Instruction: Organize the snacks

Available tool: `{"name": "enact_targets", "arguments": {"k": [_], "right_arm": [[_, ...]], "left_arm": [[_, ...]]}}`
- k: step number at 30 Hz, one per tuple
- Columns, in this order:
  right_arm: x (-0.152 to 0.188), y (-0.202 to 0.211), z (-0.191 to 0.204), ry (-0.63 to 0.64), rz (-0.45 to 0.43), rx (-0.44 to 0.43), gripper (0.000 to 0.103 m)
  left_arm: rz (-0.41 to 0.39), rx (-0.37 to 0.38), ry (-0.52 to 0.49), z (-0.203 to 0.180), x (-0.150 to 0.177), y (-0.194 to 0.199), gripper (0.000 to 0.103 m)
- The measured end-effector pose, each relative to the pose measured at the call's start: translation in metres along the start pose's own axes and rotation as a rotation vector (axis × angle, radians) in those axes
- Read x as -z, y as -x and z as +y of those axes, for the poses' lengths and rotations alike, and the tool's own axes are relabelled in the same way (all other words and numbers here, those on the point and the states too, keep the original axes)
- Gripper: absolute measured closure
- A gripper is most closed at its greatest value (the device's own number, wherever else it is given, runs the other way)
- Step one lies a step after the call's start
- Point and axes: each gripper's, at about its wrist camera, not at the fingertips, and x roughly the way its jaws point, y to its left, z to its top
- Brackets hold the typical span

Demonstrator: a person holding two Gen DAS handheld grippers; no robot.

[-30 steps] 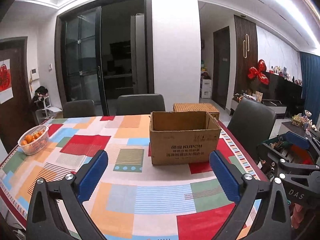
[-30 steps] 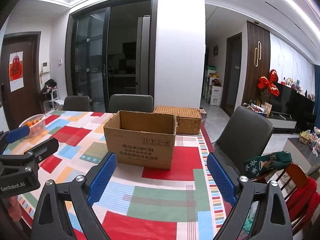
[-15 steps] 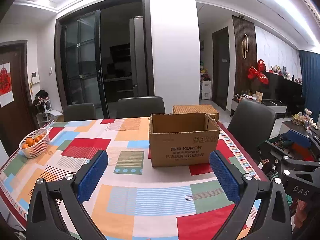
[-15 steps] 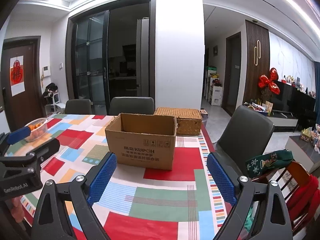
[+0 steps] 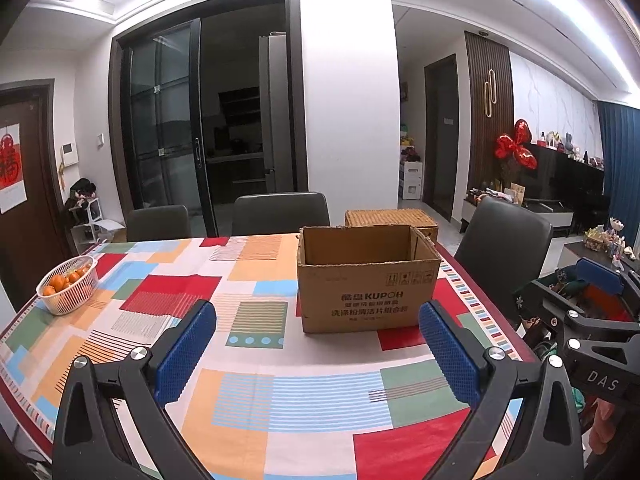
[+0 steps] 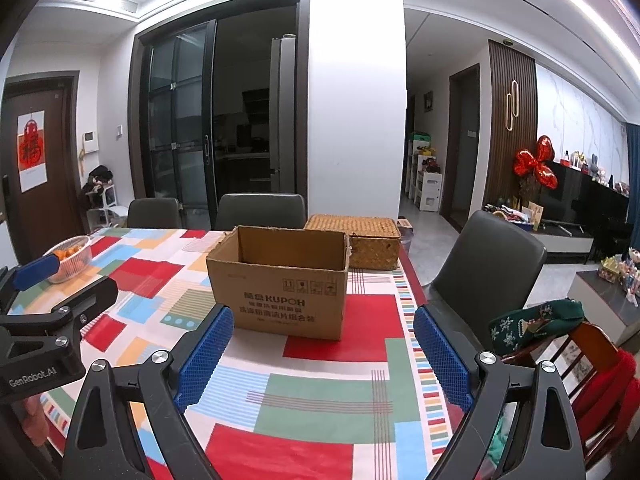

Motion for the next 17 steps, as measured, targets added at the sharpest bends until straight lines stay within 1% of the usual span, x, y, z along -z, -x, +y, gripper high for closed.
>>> {"name": "enact_targets", "arguments": {"k": [17], "right_arm": [[0.0006,-0.0003,0.0005,0.005,-0.002,0.001,0.011]], "left_arm": [[0.0,-0.001,0.01,0.0017,0.0016,-0.0018,0.0]]}}
